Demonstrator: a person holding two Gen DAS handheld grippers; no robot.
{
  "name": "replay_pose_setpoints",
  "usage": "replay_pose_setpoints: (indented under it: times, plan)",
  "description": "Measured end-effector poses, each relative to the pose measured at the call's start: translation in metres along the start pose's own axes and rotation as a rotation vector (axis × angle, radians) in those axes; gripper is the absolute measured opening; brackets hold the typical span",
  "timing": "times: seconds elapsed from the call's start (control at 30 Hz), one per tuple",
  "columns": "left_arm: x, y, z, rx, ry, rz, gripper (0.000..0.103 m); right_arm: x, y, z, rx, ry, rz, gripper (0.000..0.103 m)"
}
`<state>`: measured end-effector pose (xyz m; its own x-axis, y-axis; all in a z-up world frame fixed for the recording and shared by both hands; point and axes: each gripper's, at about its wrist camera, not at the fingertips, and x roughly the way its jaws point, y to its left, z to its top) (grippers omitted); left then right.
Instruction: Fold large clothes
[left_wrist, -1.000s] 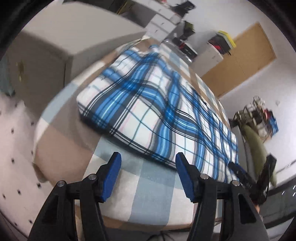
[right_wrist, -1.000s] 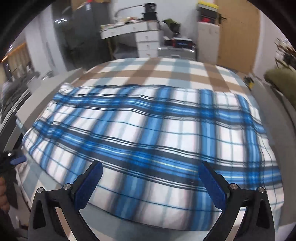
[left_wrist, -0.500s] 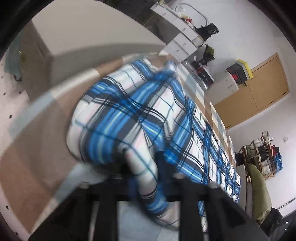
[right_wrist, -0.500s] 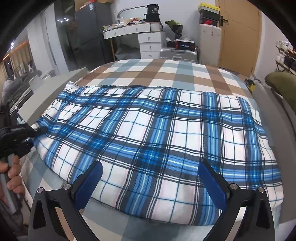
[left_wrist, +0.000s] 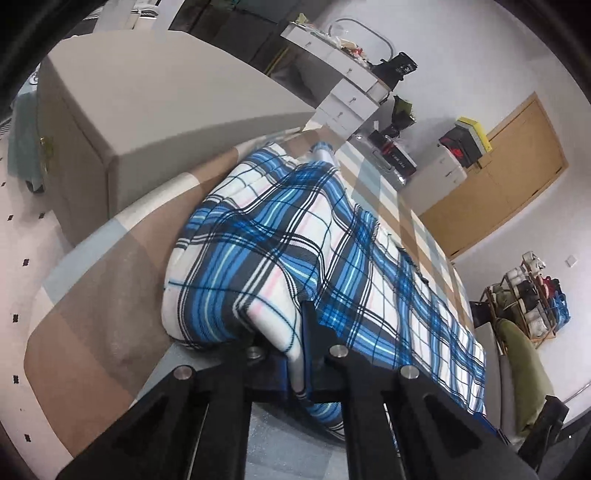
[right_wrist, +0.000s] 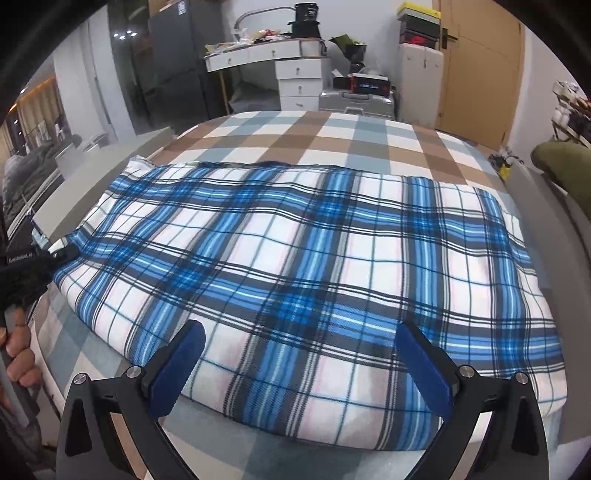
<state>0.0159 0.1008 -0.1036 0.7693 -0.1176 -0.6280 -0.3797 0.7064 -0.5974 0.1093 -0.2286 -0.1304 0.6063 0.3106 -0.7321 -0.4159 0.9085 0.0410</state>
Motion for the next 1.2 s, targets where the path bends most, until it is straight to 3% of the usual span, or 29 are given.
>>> replay_pose_setpoints:
  times: [0.17, 0.33, 0.47, 0.57, 0.63, 0.67, 0.7, 0.77, 0.83, 0.9, 1.03, 1.1, 1.2]
  plan:
    - [-0.002, -0.016, 0.004, 0.047, -0.008, -0.001, 0.001, -0.002, 0.038, 0.006, -0.123, -0.001, 0.078, 0.103]
    - [-0.007, -0.019, 0.010, 0.042, 0.006, -0.039, 0.001, 0.002, 0.126, 0.009, -0.370, -0.003, 0.168, 0.103]
    - [-0.007, -0.017, 0.013, 0.035, 0.021, -0.068, 0.001, 0.025, 0.179, 0.005, -0.517, 0.002, 0.092, 0.103]
    - [-0.007, -0.012, 0.016, 0.024, 0.035, -0.100, 0.001, 0.040, 0.195, 0.005, -0.548, 0.007, 0.049, 0.099]
    - [-0.007, -0.010, 0.017, 0.024, 0.039, -0.115, 0.001, 0.051, 0.199, 0.009, -0.545, 0.014, 0.013, 0.085]
    - [-0.007, -0.009, 0.016, 0.018, 0.042, -0.123, 0.001, 0.051, 0.198, 0.012, -0.533, 0.007, 0.018, 0.072]
    - [-0.006, -0.008, 0.016, 0.014, 0.053, -0.135, 0.001, 0.053, 0.196, 0.016, -0.530, 0.012, 0.005, 0.044]
    - [-0.006, -0.005, 0.014, -0.012, 0.079, -0.137, 0.011, 0.052, 0.188, 0.025, -0.488, 0.027, 0.047, 0.034]
    - [-0.007, 0.002, 0.012, -0.062, 0.128, -0.185, 0.047, 0.045, 0.177, 0.034, -0.415, 0.012, 0.089, 0.027]
    - [-0.010, 0.008, 0.006, -0.107, 0.166, -0.247, 0.063, 0.044, 0.169, 0.039, -0.358, 0.015, 0.124, 0.026]
    - [-0.004, 0.009, -0.009, -0.096, 0.286, -0.332, 0.068, 0.039, 0.171, 0.039, -0.354, 0.001, 0.125, 0.025]
    - [0.010, 0.012, -0.015, -0.173, 0.340, -0.382, 0.066, 0.039, 0.171, 0.039, -0.353, -0.008, 0.123, 0.026]
    - [0.012, 0.009, -0.007, -0.222, 0.245, -0.437, 0.067, 0.037, 0.169, 0.039, -0.349, -0.012, 0.131, 0.025]
